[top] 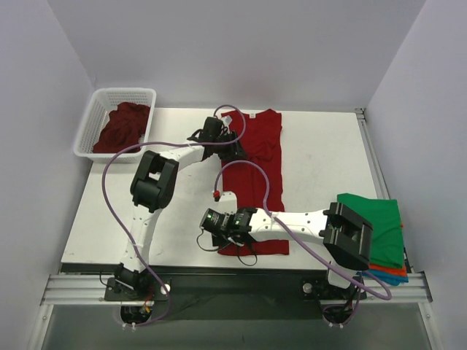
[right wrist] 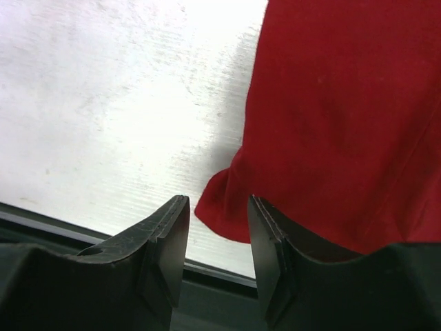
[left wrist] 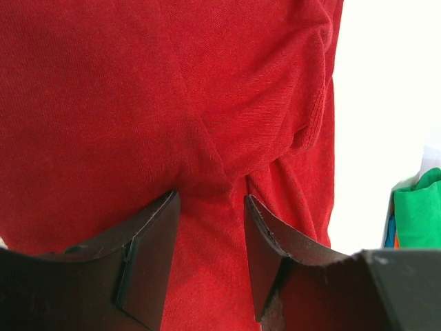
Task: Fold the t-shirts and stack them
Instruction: Rotate the tshirt 90 degrees
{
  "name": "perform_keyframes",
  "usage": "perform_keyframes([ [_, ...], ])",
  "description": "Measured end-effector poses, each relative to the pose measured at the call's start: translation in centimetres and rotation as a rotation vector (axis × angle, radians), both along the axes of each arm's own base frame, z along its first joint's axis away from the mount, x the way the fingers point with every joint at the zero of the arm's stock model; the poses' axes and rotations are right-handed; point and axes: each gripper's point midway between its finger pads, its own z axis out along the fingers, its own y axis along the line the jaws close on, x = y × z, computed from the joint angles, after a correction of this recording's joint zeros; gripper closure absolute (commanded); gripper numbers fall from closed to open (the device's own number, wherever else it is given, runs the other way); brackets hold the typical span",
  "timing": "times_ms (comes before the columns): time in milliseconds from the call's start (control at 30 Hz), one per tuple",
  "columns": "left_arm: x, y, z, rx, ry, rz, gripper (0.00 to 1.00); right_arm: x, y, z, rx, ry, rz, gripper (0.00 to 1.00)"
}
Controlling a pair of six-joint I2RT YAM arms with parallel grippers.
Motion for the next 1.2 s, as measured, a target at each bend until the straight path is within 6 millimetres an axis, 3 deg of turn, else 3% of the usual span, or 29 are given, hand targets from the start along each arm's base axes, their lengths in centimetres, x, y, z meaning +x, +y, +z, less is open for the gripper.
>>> perform_keyframes([
  [267,0.0,0.0,0.0,0.003,0.004,0.000,0.47,-1.3,-0.5,-1.3,-0.059,0.025,0.006,0.65],
  [400,-0.1,0.0,0.0,0.006,0.005,-0.003,0.47,-1.6,-0.1,-1.8,-0.076,0.032,0.010,0.80],
  [567,-0.1,0.1,0.0,0.010,0.007,-0.005,0.47,-1.8,-0.5,-2.7,-0.112,0.045,0.008,0.85],
  [700,-0.1,0.1,0.0,0.014,0.007,-0.008,0.47,-1.9,-1.1,-2.6,-0.147,0.050,0.020,1.00],
  [867,-0.1,0.1,0.1,0.018,0.012,-0.009,0.47,-1.6,-1.6,-0.6,-0.165,0.034,0.052,0.98],
  [900,-0.1,0.1,0.1,0.018,0.013,-0.009,0.47,-1.6,-1.6,0.0,-0.161,0.029,0.057,0.88],
  [1033,-0.1,0.2,0.0,0.019,0.014,-0.009,0.46,-1.4,-2.2,2.6,-0.124,-0.006,0.059,0.75],
  [1200,-0.2,0.1,0.1,0.015,0.014,-0.016,0.42,-1.8,-5.9,3.0,-0.117,-0.026,0.019,0.64],
])
